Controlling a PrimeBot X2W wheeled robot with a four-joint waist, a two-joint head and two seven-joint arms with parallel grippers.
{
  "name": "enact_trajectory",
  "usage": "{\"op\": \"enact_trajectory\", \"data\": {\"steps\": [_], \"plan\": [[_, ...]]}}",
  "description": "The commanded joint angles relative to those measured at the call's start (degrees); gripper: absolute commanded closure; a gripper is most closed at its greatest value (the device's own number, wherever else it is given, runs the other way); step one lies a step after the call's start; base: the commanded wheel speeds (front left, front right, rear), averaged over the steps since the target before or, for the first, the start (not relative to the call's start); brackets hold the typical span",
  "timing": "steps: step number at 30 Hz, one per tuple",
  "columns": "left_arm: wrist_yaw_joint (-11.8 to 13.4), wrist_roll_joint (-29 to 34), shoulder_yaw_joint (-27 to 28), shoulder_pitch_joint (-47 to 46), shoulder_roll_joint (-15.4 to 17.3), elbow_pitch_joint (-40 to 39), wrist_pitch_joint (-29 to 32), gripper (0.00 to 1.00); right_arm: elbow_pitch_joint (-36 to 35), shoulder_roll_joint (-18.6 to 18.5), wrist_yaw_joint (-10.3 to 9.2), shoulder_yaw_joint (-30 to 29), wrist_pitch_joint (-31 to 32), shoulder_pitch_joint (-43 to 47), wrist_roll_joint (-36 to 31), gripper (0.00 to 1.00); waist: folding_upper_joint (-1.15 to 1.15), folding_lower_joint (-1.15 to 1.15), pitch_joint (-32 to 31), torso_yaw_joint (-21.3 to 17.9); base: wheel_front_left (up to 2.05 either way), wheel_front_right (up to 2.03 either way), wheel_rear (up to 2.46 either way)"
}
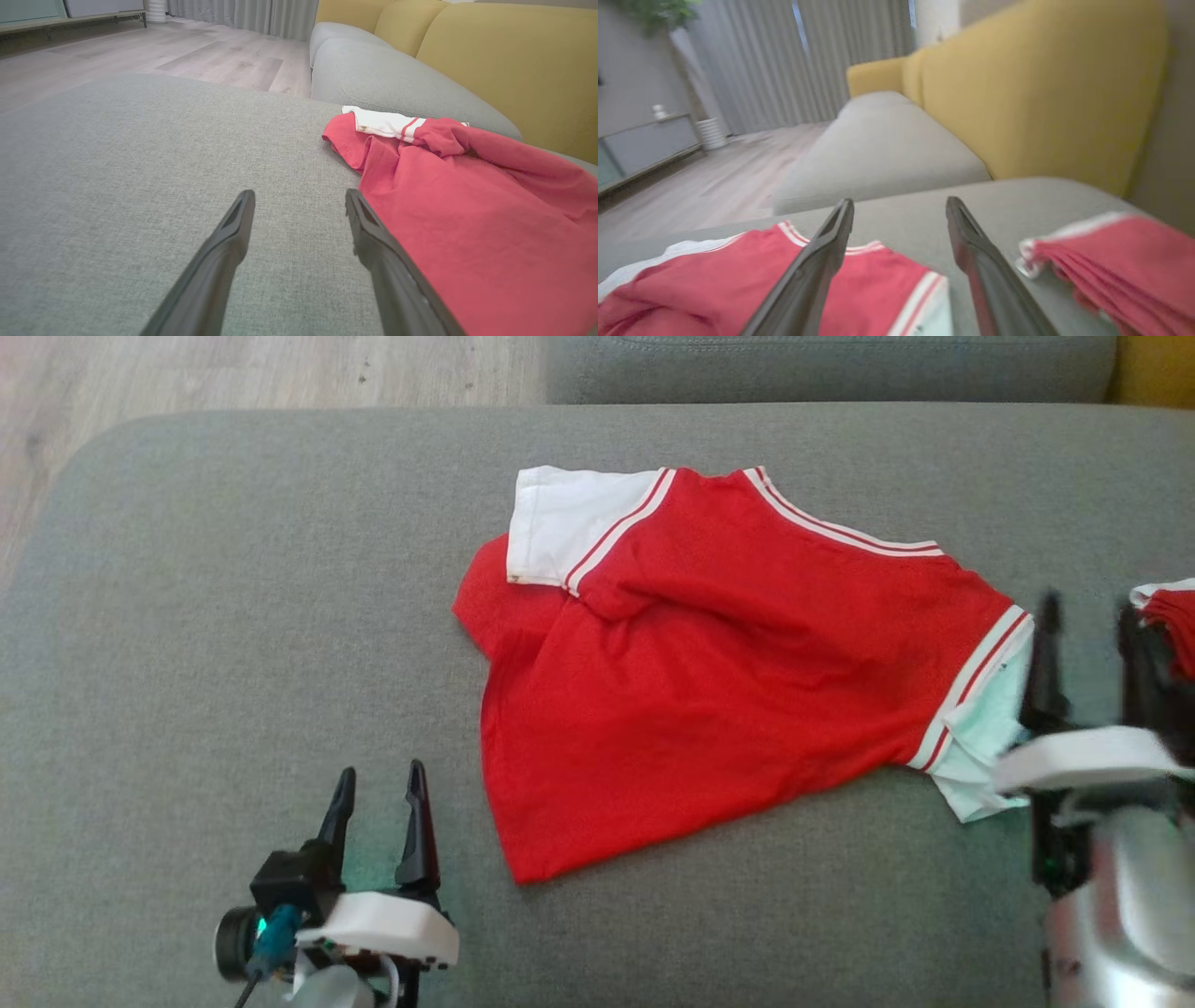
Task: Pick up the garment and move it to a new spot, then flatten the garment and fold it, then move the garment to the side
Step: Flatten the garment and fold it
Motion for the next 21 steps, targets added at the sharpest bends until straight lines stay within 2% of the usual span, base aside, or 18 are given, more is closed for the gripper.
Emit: {"op": "enact_trajectory", "data": {"steps": [1,4,8,16,21], "plan": [[0.59,0.86,2.60,-0.49,0.40,-1.85,-0.30,0.00,-6.97,-0.10,0.20,5.94,-0.37,0.93,-3.91,0.00,0.00,0.00,-0.32,-0.29,0.00,0.00,0.00],[0.85,1.21,3.12,0.16,0.40,-2.23,-0.30,0.00,-13.40,-0.10,0.20,12.10,-0.37,3.76,-7.79,0.00,0.00,0.00,-1.04,-0.65,0.00,0.00,0.00],[0.93,1.40,3.60,1.57,0.40,-2.30,-0.30,0.00,-15.31,-0.10,0.20,17.04,-0.37,7.21,-9.86,0.00,0.00,0.00,-2.66,-1.15,0.00,0.00,0.00],[0.57,0.86,2.57,4.70,0.40,-1.76,-0.30,0.00,-13.32,-0.10,0.20,19.59,-0.37,12.42,-9.44,0.00,0.00,0.00,-4.98,-2.36,0.00,0.00,0.00],[-2.22,-1.71,-0.24,4.54,0.40,-1.06,-0.30,0.00,-12.77,-0.10,0.20,19.33,-0.37,13.36,-8.99,0.00,0.00,0.00,-4.28,-3.36,0.00,0.00,0.00]]}}
